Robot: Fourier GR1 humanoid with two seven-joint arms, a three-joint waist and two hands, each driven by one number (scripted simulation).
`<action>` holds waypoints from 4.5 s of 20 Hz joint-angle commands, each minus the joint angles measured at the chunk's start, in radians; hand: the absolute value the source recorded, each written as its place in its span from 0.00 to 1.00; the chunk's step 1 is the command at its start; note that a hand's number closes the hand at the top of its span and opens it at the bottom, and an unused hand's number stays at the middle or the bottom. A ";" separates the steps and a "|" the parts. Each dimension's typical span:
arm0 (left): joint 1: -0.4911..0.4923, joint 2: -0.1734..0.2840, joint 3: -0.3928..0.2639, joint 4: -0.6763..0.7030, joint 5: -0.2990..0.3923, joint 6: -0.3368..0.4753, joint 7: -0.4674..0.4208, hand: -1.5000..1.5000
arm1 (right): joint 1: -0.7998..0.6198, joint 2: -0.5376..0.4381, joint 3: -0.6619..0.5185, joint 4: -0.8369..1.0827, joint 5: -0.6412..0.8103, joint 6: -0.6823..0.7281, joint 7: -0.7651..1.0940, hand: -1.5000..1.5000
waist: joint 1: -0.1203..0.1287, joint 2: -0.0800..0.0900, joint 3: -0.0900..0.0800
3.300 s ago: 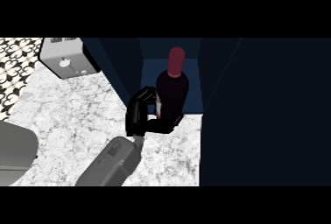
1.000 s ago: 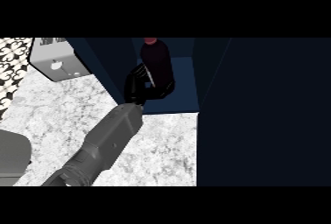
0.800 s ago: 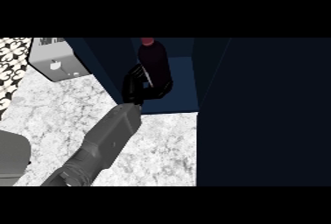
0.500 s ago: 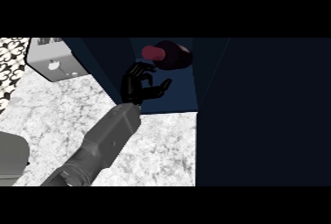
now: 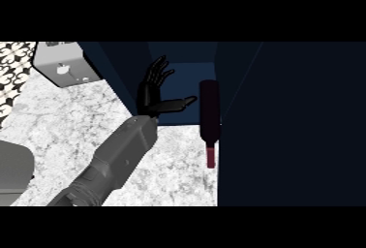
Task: Pick up the wine, place it into the cabinet and close the cabinet
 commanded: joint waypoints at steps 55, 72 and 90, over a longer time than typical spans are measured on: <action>1.475 0.750 0.133 -1.970 -0.148 0.154 0.264 0.00 | 0.056 0.036 0.674 -0.235 0.153 0.028 0.365 1.00 | 0.055 -0.030 0.010; 1.714 0.803 0.515 -1.956 0.032 -0.209 0.277 0.00 | -0.633 0.062 0.810 0.205 0.322 -0.503 0.405 1.00 | 0.079 -0.024 0.010; 1.609 0.748 0.540 -1.970 0.005 -0.220 0.468 0.00 | -0.991 0.024 0.427 0.857 0.215 -0.381 0.083 1.00 | 0.045 -0.016 0.012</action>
